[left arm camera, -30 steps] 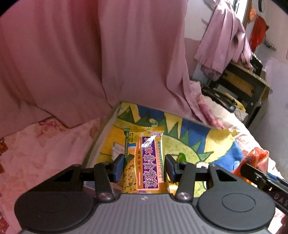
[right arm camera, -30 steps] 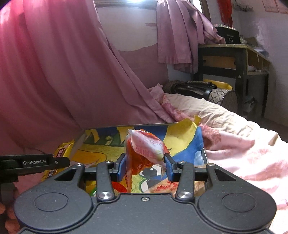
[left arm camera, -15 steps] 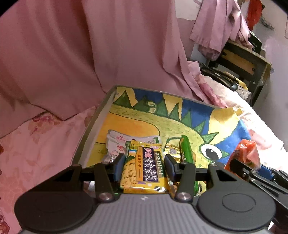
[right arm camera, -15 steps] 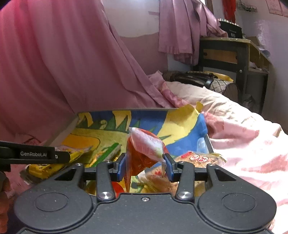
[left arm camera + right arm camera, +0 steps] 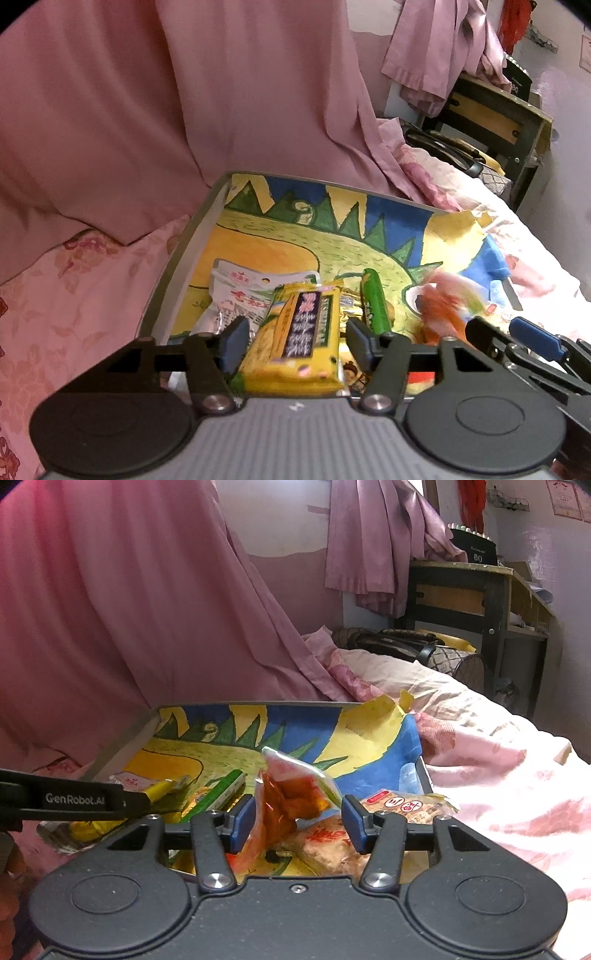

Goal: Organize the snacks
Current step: 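Carry both packets over the tray and open both tools to drop them, then withdraw both tools from the tray toward the mandarin and dark snack packet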

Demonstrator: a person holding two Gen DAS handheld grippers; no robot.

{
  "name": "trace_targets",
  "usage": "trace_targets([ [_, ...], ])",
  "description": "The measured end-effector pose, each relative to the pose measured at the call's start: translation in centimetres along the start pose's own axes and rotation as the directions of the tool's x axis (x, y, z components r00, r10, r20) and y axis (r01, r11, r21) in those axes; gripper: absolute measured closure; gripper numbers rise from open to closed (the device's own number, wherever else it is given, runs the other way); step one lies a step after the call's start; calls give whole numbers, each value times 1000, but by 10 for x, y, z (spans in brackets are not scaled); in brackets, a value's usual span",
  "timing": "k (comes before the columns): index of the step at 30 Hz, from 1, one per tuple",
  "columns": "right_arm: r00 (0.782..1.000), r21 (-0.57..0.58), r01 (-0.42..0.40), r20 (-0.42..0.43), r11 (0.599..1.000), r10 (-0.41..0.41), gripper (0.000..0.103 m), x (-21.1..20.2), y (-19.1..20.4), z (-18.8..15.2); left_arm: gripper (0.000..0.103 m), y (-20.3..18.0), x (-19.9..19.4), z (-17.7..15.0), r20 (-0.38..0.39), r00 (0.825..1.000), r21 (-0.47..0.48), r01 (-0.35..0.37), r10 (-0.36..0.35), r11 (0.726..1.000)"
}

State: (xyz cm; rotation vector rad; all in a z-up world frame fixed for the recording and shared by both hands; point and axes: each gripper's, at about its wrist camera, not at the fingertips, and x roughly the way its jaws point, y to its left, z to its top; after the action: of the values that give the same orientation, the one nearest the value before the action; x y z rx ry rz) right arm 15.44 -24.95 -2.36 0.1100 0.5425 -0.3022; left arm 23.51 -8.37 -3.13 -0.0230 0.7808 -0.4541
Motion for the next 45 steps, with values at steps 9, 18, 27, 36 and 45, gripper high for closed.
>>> trace_targets([
  [9, 998, 41, 2, 69, 999, -4, 25, -37, -10, 10, 13, -6, -36, 2, 90, 996, 11, -21, 20, 1000],
  [18, 983, 67, 20, 180, 998, -31, 4, -99, -30, 17, 1, -11, -97, -6, 244, 967, 16, -77, 71, 997],
  [27, 976, 85, 47, 210, 995, -64, 1, -147, -40, 5, 0, -11, -150, -35, 296, 948, 62, -143, 119, 988],
  [36, 980, 107, 29, 192, 994, -50, 1, -187, -41, -11, 0, -7, -187, -67, 282, 947, 21, -168, 155, 986],
  [45, 995, 77, -6, 99, 997, -2, 1, -209, -32, -32, 0, -1, -218, -104, 238, 947, -16, -216, 214, 976],
])
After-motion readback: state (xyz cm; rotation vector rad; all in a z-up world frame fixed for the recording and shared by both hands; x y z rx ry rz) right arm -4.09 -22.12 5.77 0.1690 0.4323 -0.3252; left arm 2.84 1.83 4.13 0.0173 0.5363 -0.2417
